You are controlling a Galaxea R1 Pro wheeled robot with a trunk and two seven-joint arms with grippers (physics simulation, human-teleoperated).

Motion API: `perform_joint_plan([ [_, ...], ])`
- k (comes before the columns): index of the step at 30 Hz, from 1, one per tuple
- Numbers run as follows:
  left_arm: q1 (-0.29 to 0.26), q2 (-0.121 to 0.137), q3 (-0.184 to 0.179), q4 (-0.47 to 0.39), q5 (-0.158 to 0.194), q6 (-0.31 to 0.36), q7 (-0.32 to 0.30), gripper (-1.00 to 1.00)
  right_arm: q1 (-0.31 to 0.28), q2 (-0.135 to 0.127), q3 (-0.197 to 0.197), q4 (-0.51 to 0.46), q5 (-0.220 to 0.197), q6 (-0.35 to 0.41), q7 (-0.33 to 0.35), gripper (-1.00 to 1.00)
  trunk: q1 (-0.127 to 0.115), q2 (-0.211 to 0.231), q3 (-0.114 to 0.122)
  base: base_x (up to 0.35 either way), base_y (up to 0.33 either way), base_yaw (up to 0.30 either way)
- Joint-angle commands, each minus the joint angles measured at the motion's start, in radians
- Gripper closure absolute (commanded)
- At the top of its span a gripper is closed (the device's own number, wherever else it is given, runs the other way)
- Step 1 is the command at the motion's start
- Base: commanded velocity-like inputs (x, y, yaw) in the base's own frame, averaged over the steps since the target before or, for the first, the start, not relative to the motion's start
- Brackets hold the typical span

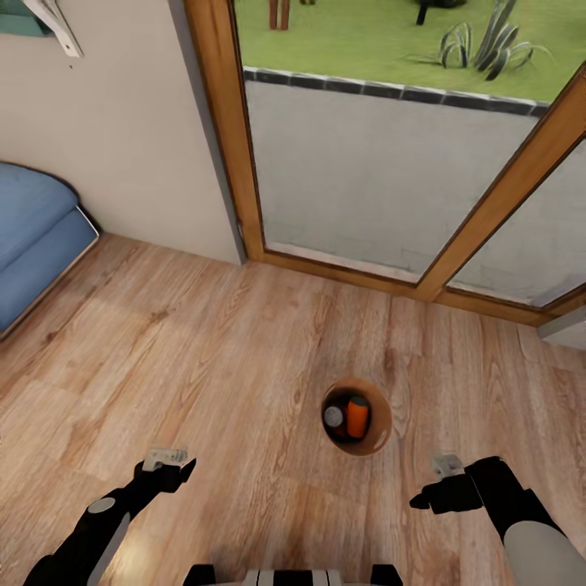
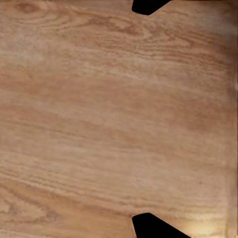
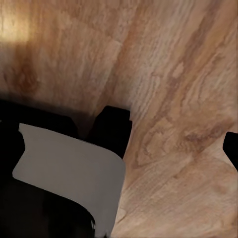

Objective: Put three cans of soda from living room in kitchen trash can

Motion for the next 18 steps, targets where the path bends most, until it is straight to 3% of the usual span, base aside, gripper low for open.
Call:
perform_joint_plan([
  [1, 0.0, 0.0, -0.001, 0.015, 0.0, 0.0, 0.0, -1.0, 0.01, 0.0, -0.006, 0.0, -0.001, -0.017, 0.0, -1.0, -0.004, 0.007, 0.003, 0.0, 0.0, 0.0],
  [6, 0.0, 0.0, -0.003, 0.104, 0.001, -0.024, 0.0, -1.0, 0.061, -0.002, -0.039, 0.0, 0.0, -0.115, 0.0, -1.0, -0.023, 0.042, 0.019, 0.0, 0.0, 0.0],
  [7, 0.0, 0.0, -0.004, 0.183, 0.002, -0.071, 0.004, -1.0, 0.098, -0.005, -0.05, 0.002, 0.0, -0.173, 0.0, -1.0, -0.027, 0.049, 0.022, 0.0, 0.0, 0.0],
  [14, 0.009, 0.001, -0.019, 0.319, 0.002, -0.168, 0.055, -1.0, 0.169, -0.021, -0.055, 0.004, -0.001, -0.299, 0.002, -1.0, -0.054, 0.098, 0.044, 0.0, 0.0, 0.0],
  [15, 0.023, 0.001, -0.035, 0.379, 0.003, -0.242, 0.069, -1.0, 0.194, -0.024, -0.056, 0.006, -0.002, -0.337, 0.002, -1.0, -0.058, 0.105, 0.047, 0.0, 0.0, 0.0],
  [18, 0.028, 0.001, -0.04, 0.425, 0.003, -0.281, 0.076, -1.0, 0.216, -0.025, -0.057, 0.009, -0.003, -0.376, 0.003, -1.0, -0.069, 0.126, 0.057, 0.0, 0.0, 0.0],
])
